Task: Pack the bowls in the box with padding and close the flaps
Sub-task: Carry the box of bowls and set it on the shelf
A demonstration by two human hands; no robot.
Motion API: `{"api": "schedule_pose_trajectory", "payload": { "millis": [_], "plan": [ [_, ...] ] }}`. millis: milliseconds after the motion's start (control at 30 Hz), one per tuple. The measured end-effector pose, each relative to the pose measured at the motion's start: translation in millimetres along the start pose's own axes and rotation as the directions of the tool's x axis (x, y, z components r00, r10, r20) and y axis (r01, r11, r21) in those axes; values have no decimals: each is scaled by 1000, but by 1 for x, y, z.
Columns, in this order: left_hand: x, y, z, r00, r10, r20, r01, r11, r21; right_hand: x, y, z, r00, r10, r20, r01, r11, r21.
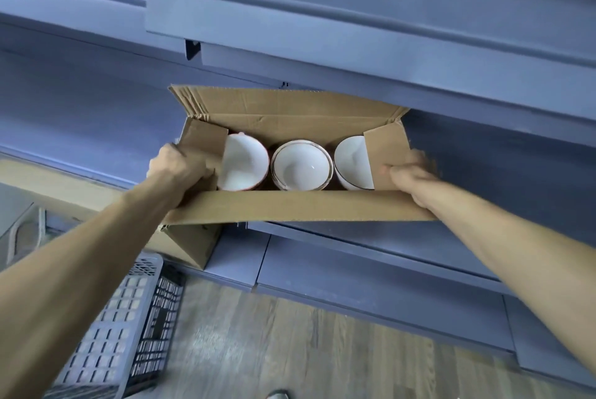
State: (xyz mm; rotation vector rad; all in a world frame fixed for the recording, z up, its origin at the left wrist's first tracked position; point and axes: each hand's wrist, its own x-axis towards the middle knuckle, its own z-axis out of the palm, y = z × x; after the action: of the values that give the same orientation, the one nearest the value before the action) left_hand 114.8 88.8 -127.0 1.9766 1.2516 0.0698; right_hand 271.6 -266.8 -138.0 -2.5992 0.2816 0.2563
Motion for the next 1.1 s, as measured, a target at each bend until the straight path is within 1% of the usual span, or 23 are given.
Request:
{"api": "schedule_pose_trajectory", "payload": {
  "millis": [100, 200, 267, 300, 367, 467, 567, 667, 867, 1000, 1100],
  "plan": [
    [-19, -14, -1, 1000, 7, 8, -7, 999, 43, -15, 16, -10, 997, 35, 75, -32, 998, -48],
    [-47, -25, -5, 1000, 8, 21, -10, 998, 66, -42, 30, -28, 995, 27, 97, -19, 996, -89],
    [-72, -28, -9, 998, 5, 59, -8, 999, 36, -65, 39, -46, 995, 2, 103, 10, 994, -110],
    [-87, -29, -11, 996, -3, 88, 2, 1000, 3, -79, 44, -57, 994, 11, 107, 1, 994, -114],
    [-125, -30, -19, 989, -6, 145, 13, 999, -45, -110, 58, -80, 991, 53, 119, -39, 992, -116],
    [-191, -31, -30, 980, 23, 197, -18, 1000, -26, -152, 91, -114, 990, 75, 119, -65, 994, -92],
    [-252, -29, -41, 983, -1, 181, -11, 998, 61, -190, 128, -145, 986, 101, 132, -91, 992, -82],
    [-306, -28, -49, 984, 3, 181, -20, 996, 90, -225, 163, -178, 981, 137, 139, -132, 990, -48],
    [-391, -2, -59, 969, 39, 242, -73, 988, 133, -287, 217, -255, 968, 218, 126, -222, 975, 15],
    [-430, 35, -48, 945, 101, 311, -155, 976, 153, -311, 252, -303, 955, 289, 64, -293, 954, 64],
    [-459, 67, -31, 919, 182, 351, -251, 954, 162, -323, 284, -338, 934, 357, 29, -358, 926, 119]
  ]
}}
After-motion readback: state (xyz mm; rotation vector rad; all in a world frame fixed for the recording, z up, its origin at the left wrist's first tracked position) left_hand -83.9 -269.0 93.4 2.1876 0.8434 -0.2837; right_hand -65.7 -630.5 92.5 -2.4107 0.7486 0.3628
